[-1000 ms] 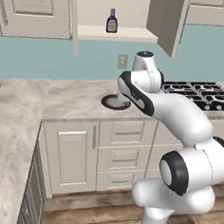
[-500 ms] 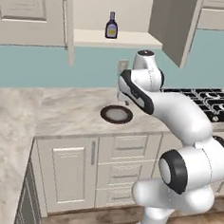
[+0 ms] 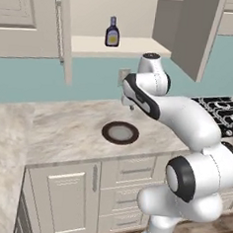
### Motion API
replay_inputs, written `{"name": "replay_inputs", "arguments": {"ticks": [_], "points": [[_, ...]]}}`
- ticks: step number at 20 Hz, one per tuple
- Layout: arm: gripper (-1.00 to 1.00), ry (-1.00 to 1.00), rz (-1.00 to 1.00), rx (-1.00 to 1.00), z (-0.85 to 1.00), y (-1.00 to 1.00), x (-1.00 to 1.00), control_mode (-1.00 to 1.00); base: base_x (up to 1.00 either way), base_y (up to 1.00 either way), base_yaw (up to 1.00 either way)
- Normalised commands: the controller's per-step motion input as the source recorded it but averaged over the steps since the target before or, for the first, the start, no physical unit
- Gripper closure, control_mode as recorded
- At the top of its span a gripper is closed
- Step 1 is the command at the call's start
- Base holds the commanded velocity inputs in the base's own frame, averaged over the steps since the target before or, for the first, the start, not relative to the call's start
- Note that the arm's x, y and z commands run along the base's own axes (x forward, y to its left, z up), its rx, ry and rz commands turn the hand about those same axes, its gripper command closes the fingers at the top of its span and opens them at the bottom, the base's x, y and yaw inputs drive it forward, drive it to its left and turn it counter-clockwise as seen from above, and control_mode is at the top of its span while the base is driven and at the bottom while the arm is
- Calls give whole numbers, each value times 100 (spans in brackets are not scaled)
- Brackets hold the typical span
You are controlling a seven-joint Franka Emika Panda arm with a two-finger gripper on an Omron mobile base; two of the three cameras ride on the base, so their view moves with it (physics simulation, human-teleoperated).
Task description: Move the hot dog bun to the plate on the dining table and place the condiment next to that plate. Then navigate to the fridge and take the sausage and place it on the plate as well.
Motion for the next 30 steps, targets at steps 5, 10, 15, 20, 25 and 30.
{"name": "replay_inputs", "arguments": {"ticks": [5, 10, 15, 20, 25, 30], "points": [[-100, 0, 0, 0, 0, 0, 0, 100, 48, 45, -5], [-100, 0, 0, 0, 0, 0, 0, 100, 45, 20, 0], [-100, 0, 0, 0, 0, 0, 0, 100, 38, 1, 0], [-100, 0, 0, 0, 0, 0, 0, 100, 19, 4, 0], [-100, 0, 0, 0, 0, 0, 0, 100, 6, 1, 0], [-100, -42, 0, 9, 50, 15, 0, -100, 0, 0, 0]]}}
